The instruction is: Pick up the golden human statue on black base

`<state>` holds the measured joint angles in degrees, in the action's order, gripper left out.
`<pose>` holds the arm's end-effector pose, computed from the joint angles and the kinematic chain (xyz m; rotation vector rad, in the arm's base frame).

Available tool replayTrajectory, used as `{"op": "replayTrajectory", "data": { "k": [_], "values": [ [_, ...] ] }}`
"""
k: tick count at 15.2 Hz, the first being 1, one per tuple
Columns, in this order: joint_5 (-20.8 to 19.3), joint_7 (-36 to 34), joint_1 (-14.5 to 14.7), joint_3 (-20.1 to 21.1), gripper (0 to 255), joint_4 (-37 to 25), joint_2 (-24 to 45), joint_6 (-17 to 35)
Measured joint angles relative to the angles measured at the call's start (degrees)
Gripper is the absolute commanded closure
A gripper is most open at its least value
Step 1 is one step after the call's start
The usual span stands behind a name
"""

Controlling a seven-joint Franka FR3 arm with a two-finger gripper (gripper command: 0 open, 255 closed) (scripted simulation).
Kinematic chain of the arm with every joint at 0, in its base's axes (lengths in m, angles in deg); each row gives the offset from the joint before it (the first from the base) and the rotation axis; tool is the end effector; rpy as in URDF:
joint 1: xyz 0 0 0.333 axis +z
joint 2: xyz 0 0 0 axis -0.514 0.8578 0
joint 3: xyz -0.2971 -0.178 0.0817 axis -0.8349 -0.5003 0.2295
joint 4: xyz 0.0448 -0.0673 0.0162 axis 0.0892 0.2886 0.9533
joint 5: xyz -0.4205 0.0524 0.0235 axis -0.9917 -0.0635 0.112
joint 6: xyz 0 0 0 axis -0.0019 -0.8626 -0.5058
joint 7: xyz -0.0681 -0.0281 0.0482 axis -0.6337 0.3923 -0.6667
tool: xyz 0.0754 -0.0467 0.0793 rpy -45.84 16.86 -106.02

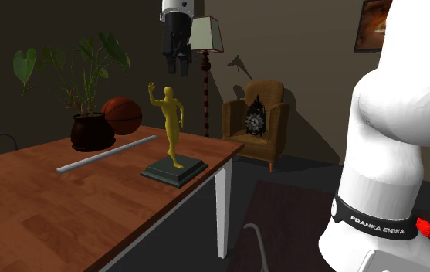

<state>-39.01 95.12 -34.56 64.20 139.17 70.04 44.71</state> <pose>0.5230 -0.1662 0.5460 -3.0334 -0.1675 0.0017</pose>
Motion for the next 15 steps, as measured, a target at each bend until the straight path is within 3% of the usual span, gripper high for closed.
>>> {"op": "replayTrajectory", "data": {
  "k": [8,15],
  "values": [
    [4.58,6.57,-2.55,-2.51,0,-16.35,15.42,0.75],
    [5.39,7.81,-2.87,-2.54,0,-13.78,17.34,5.28]
  ]
}}
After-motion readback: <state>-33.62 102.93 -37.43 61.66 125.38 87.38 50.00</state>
